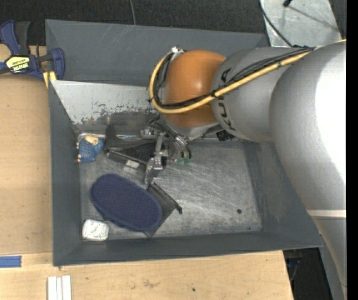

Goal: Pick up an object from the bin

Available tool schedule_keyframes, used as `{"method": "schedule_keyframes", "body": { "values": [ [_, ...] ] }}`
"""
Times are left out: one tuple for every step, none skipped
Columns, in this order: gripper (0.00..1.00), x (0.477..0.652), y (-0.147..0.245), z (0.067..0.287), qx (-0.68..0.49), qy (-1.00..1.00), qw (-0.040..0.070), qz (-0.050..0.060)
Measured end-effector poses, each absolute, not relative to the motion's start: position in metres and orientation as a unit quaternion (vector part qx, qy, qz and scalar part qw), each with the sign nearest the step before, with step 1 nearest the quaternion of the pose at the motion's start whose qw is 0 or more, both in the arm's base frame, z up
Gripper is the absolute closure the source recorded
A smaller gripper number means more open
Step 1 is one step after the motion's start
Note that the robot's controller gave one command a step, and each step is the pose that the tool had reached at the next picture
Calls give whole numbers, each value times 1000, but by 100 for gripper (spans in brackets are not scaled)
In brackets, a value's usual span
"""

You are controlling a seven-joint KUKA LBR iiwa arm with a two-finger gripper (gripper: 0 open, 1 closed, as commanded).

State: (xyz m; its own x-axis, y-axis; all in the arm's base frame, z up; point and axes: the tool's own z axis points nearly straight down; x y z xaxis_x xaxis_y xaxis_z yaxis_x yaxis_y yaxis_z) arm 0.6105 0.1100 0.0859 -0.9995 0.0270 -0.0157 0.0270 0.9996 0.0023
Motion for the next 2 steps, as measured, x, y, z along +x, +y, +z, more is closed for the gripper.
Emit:
{"method": "schedule_keyframes", "body": {
  "values": [
    [100, 611, 110, 86, 14, 1000, 9, 2],
    [100, 627, 111, 209, -234, 972, 1, -1]
  ]
}}
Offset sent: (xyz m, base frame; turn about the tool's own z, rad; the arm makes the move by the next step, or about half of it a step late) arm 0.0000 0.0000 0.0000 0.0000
